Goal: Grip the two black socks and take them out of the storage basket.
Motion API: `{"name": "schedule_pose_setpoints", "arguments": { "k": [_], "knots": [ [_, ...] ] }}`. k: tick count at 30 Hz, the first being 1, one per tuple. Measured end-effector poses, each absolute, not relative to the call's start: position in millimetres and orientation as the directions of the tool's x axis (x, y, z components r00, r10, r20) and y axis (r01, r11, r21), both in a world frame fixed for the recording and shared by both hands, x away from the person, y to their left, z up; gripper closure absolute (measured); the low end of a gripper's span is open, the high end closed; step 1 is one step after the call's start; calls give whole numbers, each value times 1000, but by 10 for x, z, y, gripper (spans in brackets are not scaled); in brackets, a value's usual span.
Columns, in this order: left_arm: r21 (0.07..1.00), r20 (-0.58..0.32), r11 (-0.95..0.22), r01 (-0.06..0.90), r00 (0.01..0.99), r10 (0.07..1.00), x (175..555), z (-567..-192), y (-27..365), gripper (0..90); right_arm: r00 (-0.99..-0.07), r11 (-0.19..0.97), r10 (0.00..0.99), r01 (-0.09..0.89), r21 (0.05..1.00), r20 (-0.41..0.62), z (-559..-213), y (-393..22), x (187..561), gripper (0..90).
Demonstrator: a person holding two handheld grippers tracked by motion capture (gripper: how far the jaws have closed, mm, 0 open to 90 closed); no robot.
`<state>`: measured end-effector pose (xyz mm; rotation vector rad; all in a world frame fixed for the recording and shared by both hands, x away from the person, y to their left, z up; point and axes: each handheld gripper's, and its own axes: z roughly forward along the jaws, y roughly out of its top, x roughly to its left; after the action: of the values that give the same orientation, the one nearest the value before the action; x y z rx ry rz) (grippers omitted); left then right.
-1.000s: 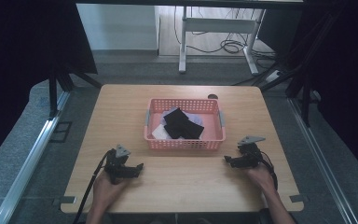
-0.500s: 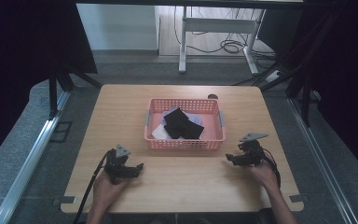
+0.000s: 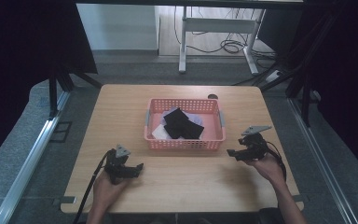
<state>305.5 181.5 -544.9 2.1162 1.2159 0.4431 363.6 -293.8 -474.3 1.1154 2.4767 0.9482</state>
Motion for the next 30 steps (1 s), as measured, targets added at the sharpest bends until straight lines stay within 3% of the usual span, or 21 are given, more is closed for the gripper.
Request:
{"name": "schedule_pose_setpoints", "arguments": {
  "k": [15, 30],
  "knots": [
    [680, -28, -360, 639, 513, 858, 3055, -5448, 1815, 106, -693, 509, 720, 565, 649, 39, -4322, -2932, 3720, 333],
    [677, -25, -366, 639, 516, 856, 3055, -5445, 1820, 106, -741, 570, 671, 544, 616, 33, -4134, -2444, 4077, 382]
  ]
}}
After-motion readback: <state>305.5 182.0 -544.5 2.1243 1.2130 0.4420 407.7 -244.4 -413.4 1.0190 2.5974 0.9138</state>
